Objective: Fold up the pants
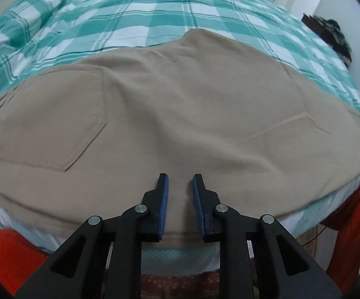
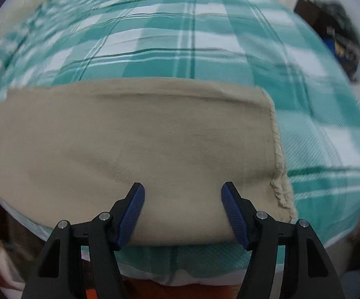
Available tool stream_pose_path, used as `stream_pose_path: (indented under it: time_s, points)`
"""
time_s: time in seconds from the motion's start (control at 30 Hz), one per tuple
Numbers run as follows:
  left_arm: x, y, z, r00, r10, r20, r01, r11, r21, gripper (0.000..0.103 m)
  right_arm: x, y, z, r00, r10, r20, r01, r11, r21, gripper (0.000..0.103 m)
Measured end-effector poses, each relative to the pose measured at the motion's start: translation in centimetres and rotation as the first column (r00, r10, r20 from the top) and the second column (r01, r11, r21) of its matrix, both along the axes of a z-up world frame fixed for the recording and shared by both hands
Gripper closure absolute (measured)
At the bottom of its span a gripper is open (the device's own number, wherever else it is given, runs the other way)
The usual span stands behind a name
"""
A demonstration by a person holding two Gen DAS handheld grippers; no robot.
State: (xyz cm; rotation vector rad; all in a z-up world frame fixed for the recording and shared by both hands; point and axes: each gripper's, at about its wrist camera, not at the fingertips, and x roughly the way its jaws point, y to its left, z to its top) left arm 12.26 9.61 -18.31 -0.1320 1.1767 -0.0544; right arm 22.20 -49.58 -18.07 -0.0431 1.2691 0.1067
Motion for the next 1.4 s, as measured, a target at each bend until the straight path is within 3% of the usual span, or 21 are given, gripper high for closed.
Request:
stream_pose_path:
  time_s: [0.17, 1.03, 1.4]
  points:
    - [0.1, -0.2, -0.4, 1.000, 0.017, 0.007, -0.017, 1.000, -0.001, 0.082, 0.3, 0.2, -0.2, 1.000, 0.008, -0.006, -0.008, 1.000, 0.018, 0.031]
    - [-0.1, 0.5, -0.1, 1.000, 0.006, 0.008, -0.006, 0.999, -0.045, 0.082, 0.2, 0.0, -0.5, 1.000, -0.020, 0.006, 0.020, 1.000, 0.009, 0.030]
    - [-1.6, 1.8, 0.6, 0.999, 0.009, -0.036, -0.012, 0.996, -0.083, 0.081, 0.0, 0.3, -0.4, 1.000, -0.025, 0.008, 0.024, 1.000, 0.005, 0.030]
